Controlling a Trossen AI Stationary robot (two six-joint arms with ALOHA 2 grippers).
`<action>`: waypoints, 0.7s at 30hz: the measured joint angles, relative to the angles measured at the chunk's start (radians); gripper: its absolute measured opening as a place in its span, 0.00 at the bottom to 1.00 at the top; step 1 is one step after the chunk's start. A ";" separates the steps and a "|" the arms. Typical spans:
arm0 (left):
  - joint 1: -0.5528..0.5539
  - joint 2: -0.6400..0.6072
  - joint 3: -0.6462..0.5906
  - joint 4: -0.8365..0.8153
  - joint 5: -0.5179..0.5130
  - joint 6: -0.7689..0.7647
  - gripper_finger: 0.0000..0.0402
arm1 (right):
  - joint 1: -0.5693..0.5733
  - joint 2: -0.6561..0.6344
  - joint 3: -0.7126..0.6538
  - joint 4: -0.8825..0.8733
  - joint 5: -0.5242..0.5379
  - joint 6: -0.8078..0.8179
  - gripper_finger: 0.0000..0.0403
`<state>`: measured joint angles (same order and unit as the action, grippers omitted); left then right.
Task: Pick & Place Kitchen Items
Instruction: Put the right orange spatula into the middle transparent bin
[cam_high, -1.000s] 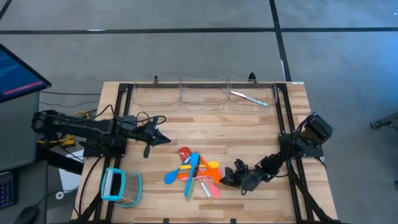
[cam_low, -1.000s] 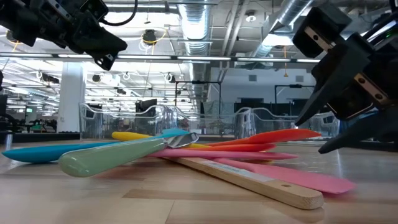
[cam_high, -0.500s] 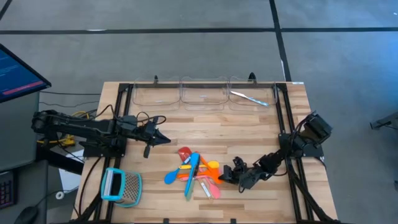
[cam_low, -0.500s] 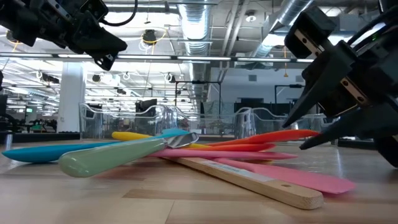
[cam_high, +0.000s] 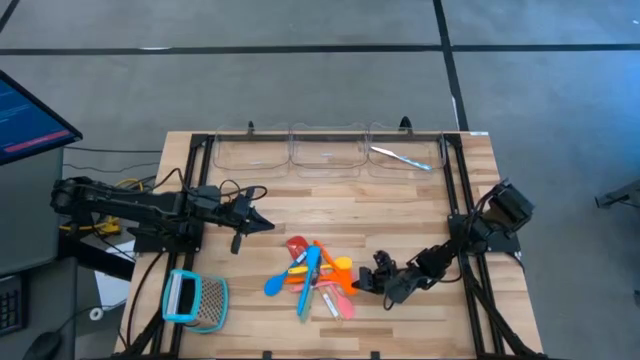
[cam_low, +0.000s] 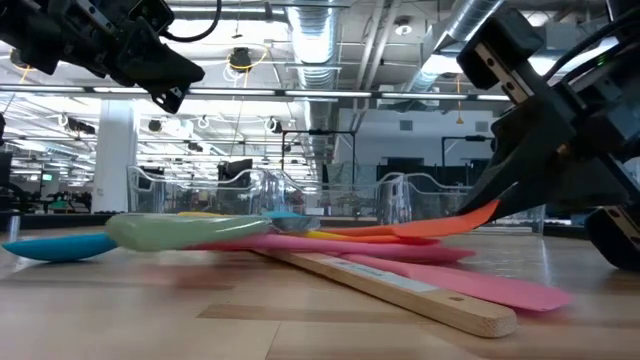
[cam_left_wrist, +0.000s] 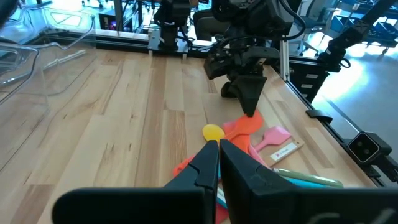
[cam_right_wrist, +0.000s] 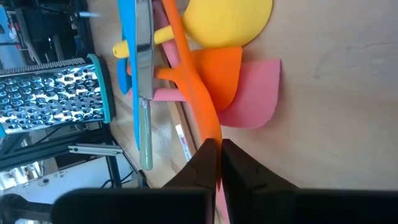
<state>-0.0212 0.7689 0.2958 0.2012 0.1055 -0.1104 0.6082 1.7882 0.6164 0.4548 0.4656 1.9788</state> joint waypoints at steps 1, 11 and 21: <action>0.000 0.000 0.000 0.000 0.000 0.000 0.02 | 0.004 0.000 0.005 -0.002 0.000 -0.003 0.01; 0.000 0.000 0.000 0.000 0.000 0.000 0.02 | 0.019 -0.004 0.076 -0.041 -0.009 -0.118 0.00; 0.000 0.000 0.000 0.000 0.000 0.000 0.02 | 0.026 -0.006 0.123 -0.121 -0.014 -0.169 0.00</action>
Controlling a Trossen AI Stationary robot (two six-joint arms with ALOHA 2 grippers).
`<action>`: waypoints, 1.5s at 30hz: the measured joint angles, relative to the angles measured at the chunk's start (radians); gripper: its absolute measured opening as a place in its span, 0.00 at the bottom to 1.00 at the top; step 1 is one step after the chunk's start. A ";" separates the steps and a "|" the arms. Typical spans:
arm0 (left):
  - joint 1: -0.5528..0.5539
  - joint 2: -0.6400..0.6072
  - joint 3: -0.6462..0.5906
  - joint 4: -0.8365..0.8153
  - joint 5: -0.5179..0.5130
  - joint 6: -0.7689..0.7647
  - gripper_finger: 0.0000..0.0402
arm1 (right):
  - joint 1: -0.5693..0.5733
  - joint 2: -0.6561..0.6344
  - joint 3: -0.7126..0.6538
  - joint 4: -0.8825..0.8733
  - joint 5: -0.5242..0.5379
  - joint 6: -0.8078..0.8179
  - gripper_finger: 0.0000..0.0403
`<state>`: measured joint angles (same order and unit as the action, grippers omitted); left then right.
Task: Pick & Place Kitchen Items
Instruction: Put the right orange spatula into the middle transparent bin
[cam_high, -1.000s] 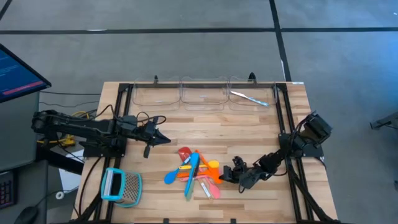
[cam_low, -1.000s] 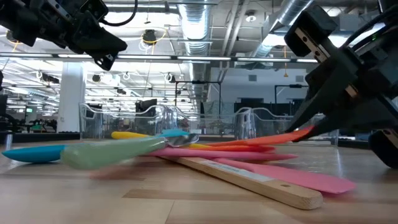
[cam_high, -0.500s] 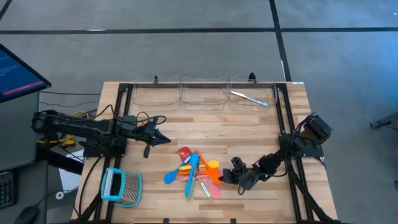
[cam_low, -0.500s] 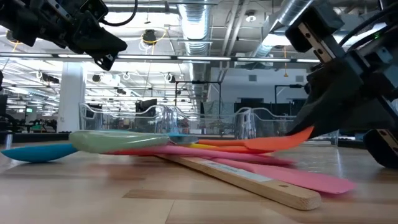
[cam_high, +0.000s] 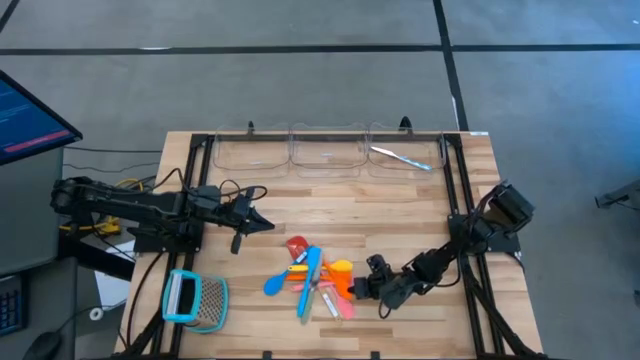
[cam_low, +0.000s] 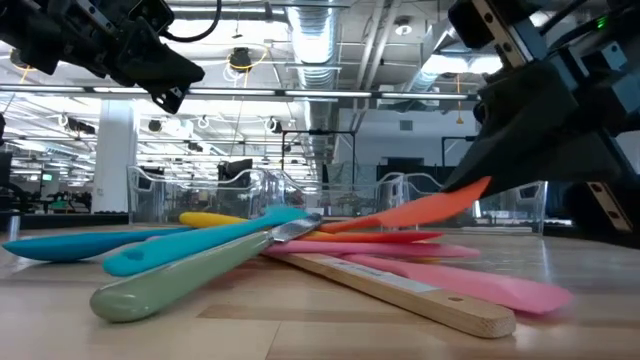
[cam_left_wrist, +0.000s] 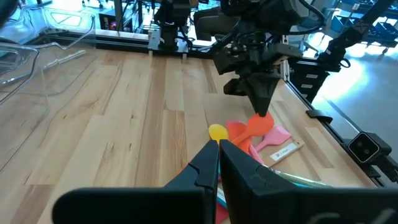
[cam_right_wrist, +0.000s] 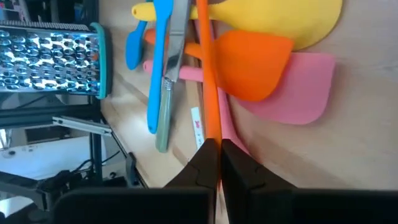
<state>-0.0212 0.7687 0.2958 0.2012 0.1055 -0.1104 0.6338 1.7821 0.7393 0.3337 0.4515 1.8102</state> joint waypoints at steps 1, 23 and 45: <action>0.000 0.000 0.000 0.000 0.000 0.000 0.02 | 0.000 -0.006 0.003 -0.017 0.000 -0.010 0.00; 0.000 0.000 0.000 0.000 0.000 0.000 0.02 | -0.092 -0.445 0.012 -0.462 0.311 -0.416 0.00; 0.000 0.000 0.000 0.001 -0.005 0.054 0.02 | -0.638 -0.639 0.013 -0.477 -0.023 -1.207 0.00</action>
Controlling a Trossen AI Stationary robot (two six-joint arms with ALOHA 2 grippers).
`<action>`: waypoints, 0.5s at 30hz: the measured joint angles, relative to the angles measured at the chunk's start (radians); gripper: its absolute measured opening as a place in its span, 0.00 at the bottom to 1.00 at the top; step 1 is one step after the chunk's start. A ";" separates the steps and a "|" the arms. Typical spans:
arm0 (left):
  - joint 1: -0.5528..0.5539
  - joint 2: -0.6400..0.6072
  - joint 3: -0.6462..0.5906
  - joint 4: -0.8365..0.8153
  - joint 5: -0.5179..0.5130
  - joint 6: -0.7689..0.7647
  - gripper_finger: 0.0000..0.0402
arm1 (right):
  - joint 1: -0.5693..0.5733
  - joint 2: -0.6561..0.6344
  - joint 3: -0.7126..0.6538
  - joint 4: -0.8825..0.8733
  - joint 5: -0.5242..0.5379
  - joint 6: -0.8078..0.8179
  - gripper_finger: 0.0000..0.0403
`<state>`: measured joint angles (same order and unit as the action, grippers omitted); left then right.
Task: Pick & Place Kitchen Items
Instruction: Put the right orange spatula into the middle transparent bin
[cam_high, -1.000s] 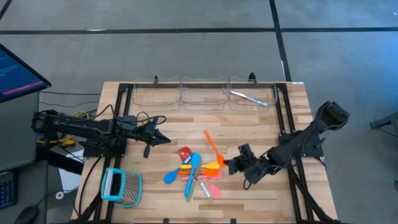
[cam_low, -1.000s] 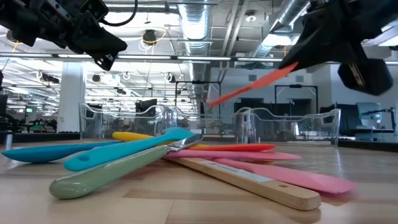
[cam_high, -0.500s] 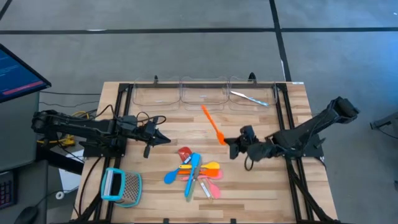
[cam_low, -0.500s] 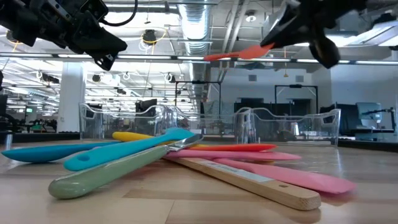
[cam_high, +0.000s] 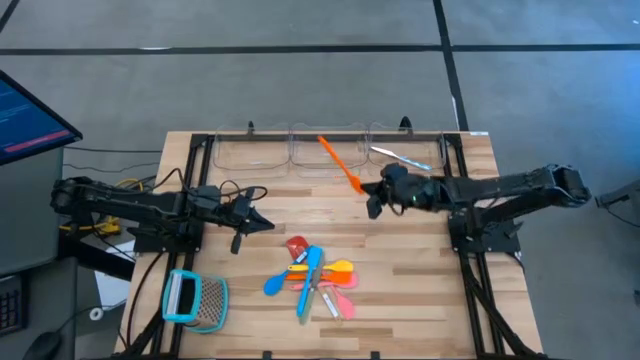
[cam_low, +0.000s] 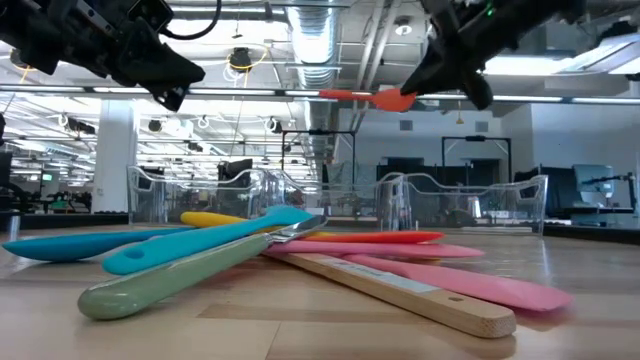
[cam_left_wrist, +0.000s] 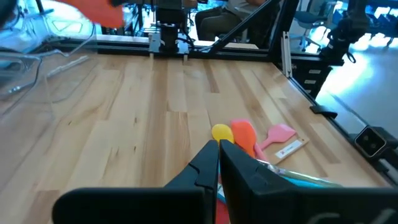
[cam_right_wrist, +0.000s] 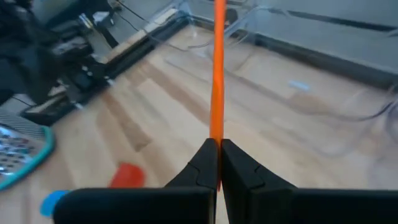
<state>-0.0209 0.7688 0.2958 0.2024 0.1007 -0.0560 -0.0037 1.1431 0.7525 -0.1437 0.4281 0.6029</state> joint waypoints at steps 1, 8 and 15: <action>0.000 0.000 0.000 0.000 0.000 0.006 0.02 | -0.029 0.000 0.000 -0.002 -0.023 -0.027 0.00; 0.000 0.000 0.000 0.001 -0.005 0.010 0.02 | -0.188 0.011 0.028 -0.069 -0.117 -0.203 0.00; 0.000 0.000 0.000 0.008 -0.004 0.010 0.02 | -0.254 0.083 0.154 -0.142 -0.117 -0.358 0.00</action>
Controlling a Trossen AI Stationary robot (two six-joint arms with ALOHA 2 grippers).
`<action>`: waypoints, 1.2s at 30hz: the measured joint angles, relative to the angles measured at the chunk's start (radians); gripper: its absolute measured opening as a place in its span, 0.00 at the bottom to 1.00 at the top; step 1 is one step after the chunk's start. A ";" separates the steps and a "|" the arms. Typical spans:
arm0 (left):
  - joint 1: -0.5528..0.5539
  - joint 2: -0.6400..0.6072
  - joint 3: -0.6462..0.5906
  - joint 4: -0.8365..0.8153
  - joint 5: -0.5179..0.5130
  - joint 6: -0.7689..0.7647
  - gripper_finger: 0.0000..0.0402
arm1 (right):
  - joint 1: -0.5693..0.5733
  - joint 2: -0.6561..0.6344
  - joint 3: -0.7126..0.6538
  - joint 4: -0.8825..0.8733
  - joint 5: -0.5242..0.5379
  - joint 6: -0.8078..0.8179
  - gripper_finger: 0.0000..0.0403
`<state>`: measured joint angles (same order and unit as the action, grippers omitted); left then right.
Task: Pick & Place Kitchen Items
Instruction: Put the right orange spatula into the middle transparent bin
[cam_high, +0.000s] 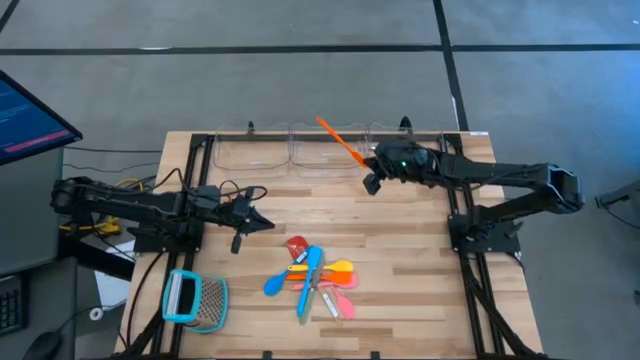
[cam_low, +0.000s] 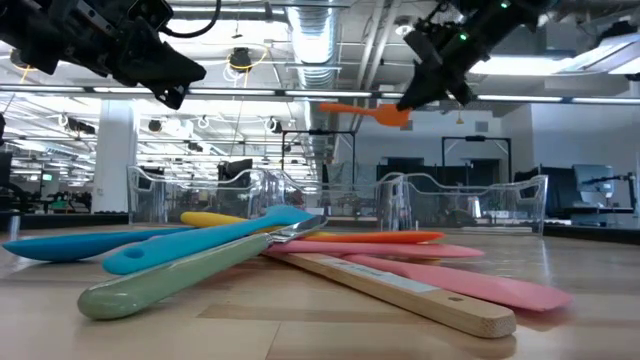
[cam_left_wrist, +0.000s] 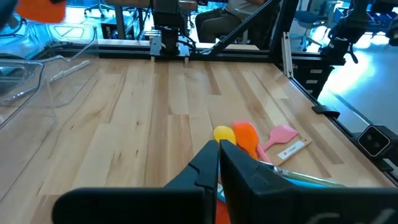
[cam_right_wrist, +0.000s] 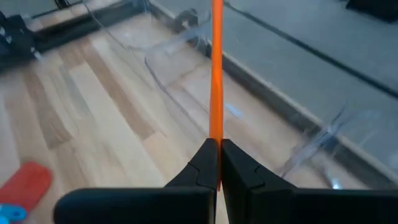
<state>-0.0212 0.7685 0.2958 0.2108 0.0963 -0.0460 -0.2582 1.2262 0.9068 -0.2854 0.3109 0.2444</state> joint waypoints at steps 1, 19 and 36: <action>0.000 0.000 0.000 0.001 0.000 0.000 0.02 | -0.003 0.015 0.020 -0.015 0.000 -0.011 0.00; 0.146 -0.012 0.000 0.162 -0.276 0.115 0.11 | 0.112 0.113 0.160 -0.186 0.000 -0.011 0.00; 0.476 0.397 0.000 0.842 0.171 -0.158 0.47 | 0.119 0.114 0.160 0.057 -0.039 -0.176 0.00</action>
<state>0.4551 1.1651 0.2958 1.0526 0.2674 -0.2039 -0.1392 1.3403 1.0668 -0.2288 0.2716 0.0689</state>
